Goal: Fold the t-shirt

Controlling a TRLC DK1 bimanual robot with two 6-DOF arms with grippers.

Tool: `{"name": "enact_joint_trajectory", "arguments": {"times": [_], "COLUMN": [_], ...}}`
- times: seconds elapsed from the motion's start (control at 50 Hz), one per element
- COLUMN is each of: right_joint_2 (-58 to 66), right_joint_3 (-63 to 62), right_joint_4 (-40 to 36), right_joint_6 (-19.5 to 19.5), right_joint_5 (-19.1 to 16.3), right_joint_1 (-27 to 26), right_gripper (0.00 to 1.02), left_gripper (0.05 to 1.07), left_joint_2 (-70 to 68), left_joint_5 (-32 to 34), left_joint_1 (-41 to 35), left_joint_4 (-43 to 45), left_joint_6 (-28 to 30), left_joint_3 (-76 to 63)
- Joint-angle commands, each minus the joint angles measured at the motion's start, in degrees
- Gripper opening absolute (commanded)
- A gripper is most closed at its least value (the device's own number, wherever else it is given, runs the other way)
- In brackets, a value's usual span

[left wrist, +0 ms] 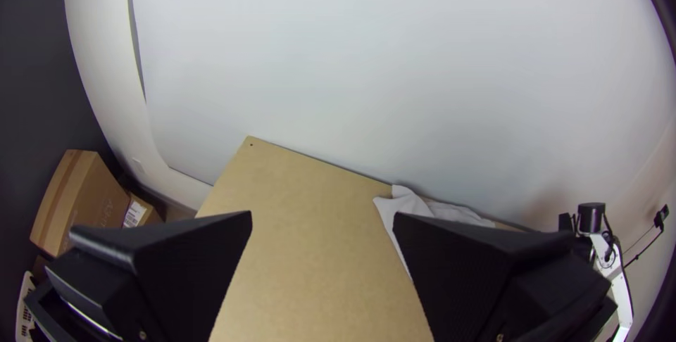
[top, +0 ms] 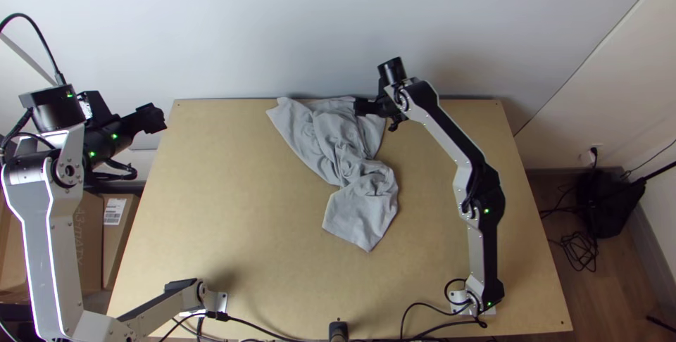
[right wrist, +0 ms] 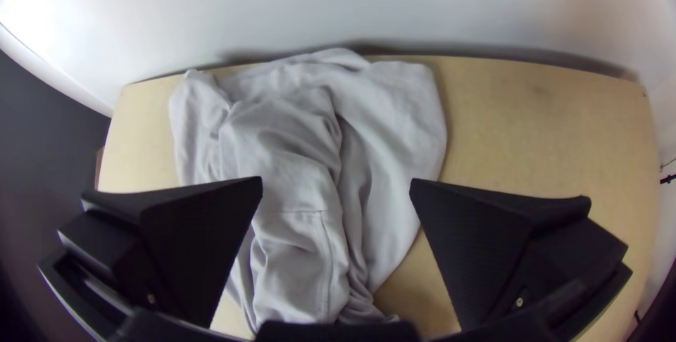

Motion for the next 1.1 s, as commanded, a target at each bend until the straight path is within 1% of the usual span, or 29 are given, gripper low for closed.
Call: {"name": "enact_joint_trajectory", "arguments": {"times": [0.0, 0.06, 0.16, 0.2, 0.22, 0.68, 0.78, 0.82, 0.88, 0.9, 0.96, 0.98, 1.08], "right_joint_2": [4.20, 5.78, 7.89, 8.59, 9.03, 12.55, 13.51, 13.78, 14.13, 14.22, 14.39, 14.39, 13.25], "right_joint_3": [2.78, 3.83, 4.89, 5.24, 5.33, 5.68, 5.85, 5.85, 5.76, 5.76, 5.85, 5.85, 5.24], "right_joint_4": [-1.35, -1.87, -1.87, -1.79, -1.79, -2.93, -2.93, -2.93, -3.19, -3.19, -3.19, -3.19, -3.54], "right_joint_6": [2.31, 3.28, 3.54, 3.90, 4.34, 4.25, 4.25, 4.16, 3.98, 3.90, 3.54, 3.28, 2.75], "right_joint_5": [-0.40, -0.84, -0.84, -0.84, -0.84, -0.84, -0.84, -0.84, -0.75, -0.75, -0.58, -0.58, 0.04], "right_joint_1": [1.03, 1.21, 1.38, 1.38, 1.38, 4.02, 4.64, 4.90, 5.16, 5.25, 5.25, 5.16, 5.08], "right_gripper": [0.88, 0.81, 0.65, 0.60, 0.60, 0.59, 0.39, 0.35, 0.34, 0.30, 0.07, 0.02, 0.02], "left_gripper": [1.02, 1.02, 1.02, 1.02, 1.02, 1.02, 1.02, 1.02, 1.02, 1.02, 1.02, 1.02, 1.02], "left_joint_2": [-0.68, -0.68, -0.77, -0.77, -0.77, 0.11, 0.11, 0.11, 0.11, 0.11, 0.11, 0.11, 0.11], "left_joint_5": [0.52, 0.52, 0.52, 0.52, 0.52, 0.52, 0.52, 0.52, 0.43, 0.43, 0.43, 0.43, 0.43], "left_joint_1": [0.22, 0.22, 0.66, 0.75, 0.75, 0.92, 0.92, 0.92, 1.01, 1.10, 1.28, 1.36, 1.89], "left_joint_4": [-1.32, -1.50, -1.76, -1.76, -1.76, -1.76, -1.76, -1.76, -1.76, -1.76, -1.76, -1.76, -1.67], "left_joint_6": [-1.31, -1.40, -1.31, -1.31, -1.31, -1.31, -1.22, -1.22, -0.96, -0.87, -0.70, -0.52, -0.17], "left_joint_3": [-0.92, -1.27, -1.54, -1.71, -1.80, -2.77, -2.94, -3.03, -3.30, -3.38, -3.73, -3.91, -4.70]}}
